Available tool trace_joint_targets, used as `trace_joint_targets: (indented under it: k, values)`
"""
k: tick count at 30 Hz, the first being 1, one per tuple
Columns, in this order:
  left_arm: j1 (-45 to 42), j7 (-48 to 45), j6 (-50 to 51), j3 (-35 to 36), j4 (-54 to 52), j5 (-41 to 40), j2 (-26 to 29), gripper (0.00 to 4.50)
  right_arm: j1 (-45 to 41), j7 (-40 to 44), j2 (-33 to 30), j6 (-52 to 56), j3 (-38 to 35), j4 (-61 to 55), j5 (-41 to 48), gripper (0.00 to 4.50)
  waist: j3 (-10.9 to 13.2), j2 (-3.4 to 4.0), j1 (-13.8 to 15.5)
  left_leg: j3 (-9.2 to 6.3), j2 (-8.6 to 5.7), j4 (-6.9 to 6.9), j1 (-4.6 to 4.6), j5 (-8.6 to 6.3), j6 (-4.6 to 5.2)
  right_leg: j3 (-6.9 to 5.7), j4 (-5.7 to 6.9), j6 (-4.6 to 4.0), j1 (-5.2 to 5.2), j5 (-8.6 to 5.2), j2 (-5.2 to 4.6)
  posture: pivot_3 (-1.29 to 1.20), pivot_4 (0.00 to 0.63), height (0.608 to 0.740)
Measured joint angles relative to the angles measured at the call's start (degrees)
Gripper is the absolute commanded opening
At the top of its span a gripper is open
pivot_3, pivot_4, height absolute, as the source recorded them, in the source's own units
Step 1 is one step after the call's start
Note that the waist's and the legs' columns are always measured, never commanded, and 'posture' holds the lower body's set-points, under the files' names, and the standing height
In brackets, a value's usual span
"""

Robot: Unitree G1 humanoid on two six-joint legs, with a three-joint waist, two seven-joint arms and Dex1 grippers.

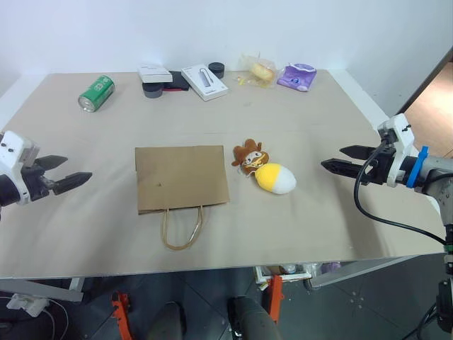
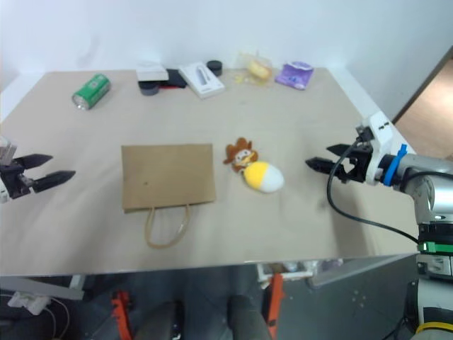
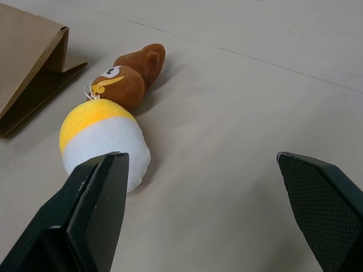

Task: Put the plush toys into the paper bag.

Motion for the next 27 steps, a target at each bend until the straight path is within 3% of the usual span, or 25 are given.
trace_joint_targets:
  k: [4,8,10,17,22,27]
  values:
    - [-0.67,2.35,-8.07,0.05,-0.31,2.3,-2.82,4.4,3.1,3.16,0.4,-2.67,-2.34,-1.7,1.77,4.5,0.0,0.01,0.18,-0.01,0.0,0.08,0.0,0.0,0.0,0.0,0.02,0.07,0.05,0.04,0.01,0.0,0.15,0.74]
    - [0.34,2.4,-16.09,-1.21,-8.38,3.73,-5.99,4.4,6.65,10.87,1.53,-0.61,-4.71,-12.49,11.15,4.5,0.0,0.01,0.16,-0.05,0.0,0.19,0.0,0.0,0.0,0.04,0.07,0.2,0.12,0.1,0.01,0.0,0.15,0.74]
    - [2.99,1.46,-24.85,-3.52,-13.25,6.8,-6.27,4.4,6.91,13.05,1.53,0.61,-4.82,-19.4,14.85,4.5,-0.01,0.03,-0.05,0.04,0.02,0.21,0.2,0.0,0.0,0.12,0.06,0.2,0.31,0.13,0.01,0.0,0.15,0.74]
    - [5.78,1.6,-51.73,-6.98,-15.86,14.16,-9.94,4.4,7.35,12.1,3.65,1.32,-0.4,-30.0,16.28,4.5,-0.01,0.02,0.15,0.19,0.08,0.49,0.28,0.09,0.01,0.16,0.06,-0.19,0.4,0.29,-0.01,0.0,0.15,0.74]
    - [7.65,4.08,-79.75,-10.85,-7.83,23.2,-11.5,4.4,7.42,9.64,4.51,0.43,1.29,-33.09,15.67,4.5,-0.02,0.02,0.13,0.59,0.12,0.57,0.48,0.12,0.04,0.38,0.06,-0.12,0.52,0.39,-0.07,0.0,0.15,0.74]
    - [7.29,8.6,-92.35,-12.98,2.45,30.39,-11.83,4.4,8.99,7.15,5.2,0.66,1.03,-34.5,16.52,4.5,-0.02,0.02,0.15,0.61,0.17,0.56,0.48,0.12,0.04,0.36,0.06,-0.11,0.5,0.39,-0.06,0.0,0.15,0.74]
